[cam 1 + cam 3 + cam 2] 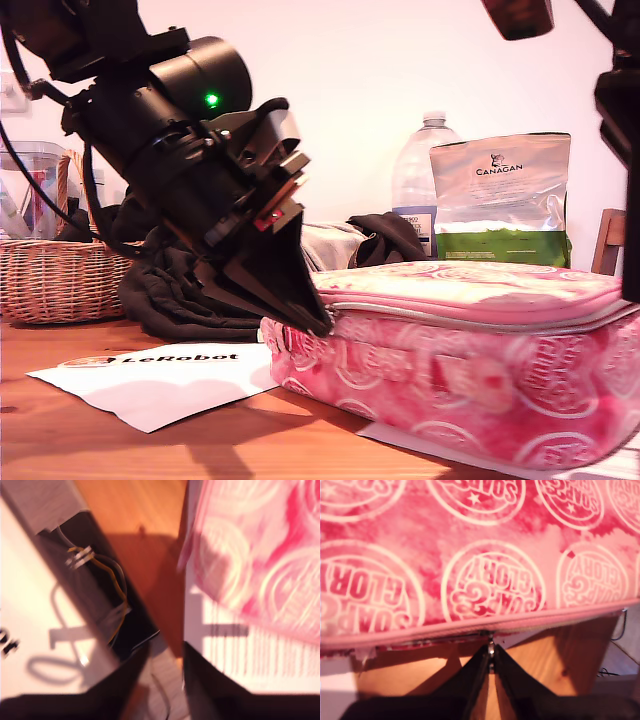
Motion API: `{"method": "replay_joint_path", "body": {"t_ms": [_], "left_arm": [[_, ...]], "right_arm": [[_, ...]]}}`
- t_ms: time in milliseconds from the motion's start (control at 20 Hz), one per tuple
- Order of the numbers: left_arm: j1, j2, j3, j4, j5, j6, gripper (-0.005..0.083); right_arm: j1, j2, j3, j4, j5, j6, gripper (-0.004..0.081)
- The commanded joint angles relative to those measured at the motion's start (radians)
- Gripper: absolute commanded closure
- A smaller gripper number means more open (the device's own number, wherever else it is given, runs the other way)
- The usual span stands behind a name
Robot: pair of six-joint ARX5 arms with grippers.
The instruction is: Open the zipper in the zip bag in front of you
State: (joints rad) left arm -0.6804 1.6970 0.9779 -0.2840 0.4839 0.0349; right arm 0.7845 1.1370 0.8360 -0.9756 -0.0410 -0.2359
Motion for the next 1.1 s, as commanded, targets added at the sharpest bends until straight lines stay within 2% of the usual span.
{"method": "replay_joint_path", "body": {"t_ms": [0,150,250,400,500,700,900,1050], "left_arm": [[-0.015,-0.016,-0.019,-0.008,0.005,-0.006,0.0796],[-0.018,-0.035,-0.019,-0.007,0.005,-0.013,0.0796],[-0.018,-0.051,-0.019,-0.008,0.005,-0.024,0.0796],[-0.027,-0.071,-0.019,-0.036,0.008,-0.032,0.0796],[-0.047,-0.076,-0.019,-0.049,0.008,-0.032,0.0796],[-0.102,-0.076,-0.019,-0.032,0.005,-0.036,0.0796],[-0.126,-0.076,-0.019,0.037,-0.003,-0.074,0.0796],[-0.127,-0.076,-0.019,0.064,-0.003,-0.089,0.0796]], "right_arm": [[-0.022,0.027,-0.012,0.024,0.006,-0.005,0.0689],[-0.073,0.107,-0.03,0.039,0.007,-0.072,0.0784],[-0.109,0.158,-0.032,0.09,0.014,-0.079,0.0783],[-0.163,0.18,-0.032,0.177,0.077,-0.087,0.0783],[-0.198,0.18,-0.032,0.183,0.104,-0.137,0.0783],[-0.257,0.18,-0.029,0.24,0.127,-0.137,0.0783],[-0.245,0.139,-0.014,0.214,0.216,-0.138,0.0783],[-0.164,0.012,0.0,0.242,0.322,-0.196,0.0783]]}}
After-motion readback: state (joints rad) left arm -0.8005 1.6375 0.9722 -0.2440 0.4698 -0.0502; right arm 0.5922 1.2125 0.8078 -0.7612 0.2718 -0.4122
